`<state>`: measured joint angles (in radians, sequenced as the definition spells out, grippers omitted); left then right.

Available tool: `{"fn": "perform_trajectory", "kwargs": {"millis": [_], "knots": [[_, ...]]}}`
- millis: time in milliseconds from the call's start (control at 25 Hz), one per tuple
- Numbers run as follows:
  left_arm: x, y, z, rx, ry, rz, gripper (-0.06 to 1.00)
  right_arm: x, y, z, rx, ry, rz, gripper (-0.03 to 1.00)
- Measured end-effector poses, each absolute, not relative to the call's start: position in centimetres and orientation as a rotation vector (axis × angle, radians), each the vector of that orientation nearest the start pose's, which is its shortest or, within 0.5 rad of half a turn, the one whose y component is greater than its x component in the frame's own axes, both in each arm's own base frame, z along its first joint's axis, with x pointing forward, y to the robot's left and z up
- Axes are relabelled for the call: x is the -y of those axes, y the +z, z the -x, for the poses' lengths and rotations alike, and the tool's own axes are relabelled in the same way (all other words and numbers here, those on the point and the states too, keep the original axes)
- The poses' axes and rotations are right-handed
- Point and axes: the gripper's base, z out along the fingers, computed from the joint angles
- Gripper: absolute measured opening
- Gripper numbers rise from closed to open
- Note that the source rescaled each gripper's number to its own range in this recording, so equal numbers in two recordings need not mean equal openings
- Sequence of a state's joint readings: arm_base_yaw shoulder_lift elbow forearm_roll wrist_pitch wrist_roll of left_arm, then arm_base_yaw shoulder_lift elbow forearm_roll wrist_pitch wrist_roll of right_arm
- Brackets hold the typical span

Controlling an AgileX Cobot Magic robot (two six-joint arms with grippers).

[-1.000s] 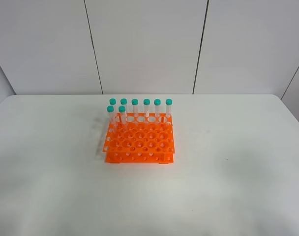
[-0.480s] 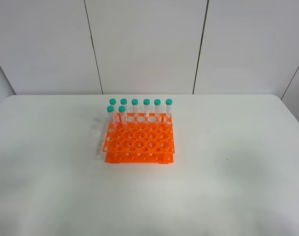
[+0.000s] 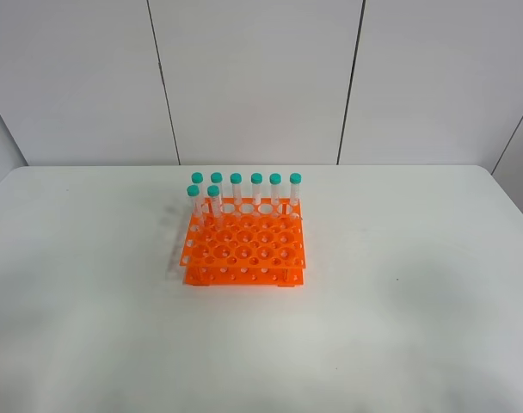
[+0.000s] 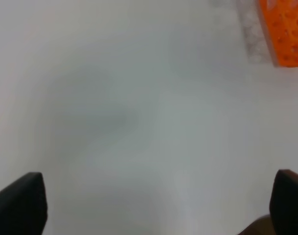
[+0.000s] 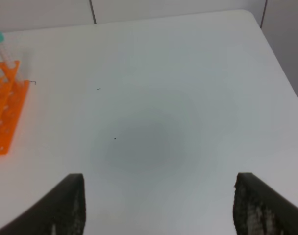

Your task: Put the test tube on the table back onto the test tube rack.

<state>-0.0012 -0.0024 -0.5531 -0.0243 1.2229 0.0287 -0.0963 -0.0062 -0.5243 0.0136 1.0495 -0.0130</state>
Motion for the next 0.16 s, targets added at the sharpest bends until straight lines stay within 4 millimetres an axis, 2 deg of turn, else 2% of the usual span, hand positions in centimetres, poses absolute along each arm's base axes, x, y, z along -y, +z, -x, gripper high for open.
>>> {"fn": "perform_trajectory", "kwargs": {"millis": [160], "knots": [[0.21,27.89,1.89,-2.151,-0.013,-0.037,1.0,-0.19,28.49,0.82,-2.001,-0.054,-0.083,0.84]]}}
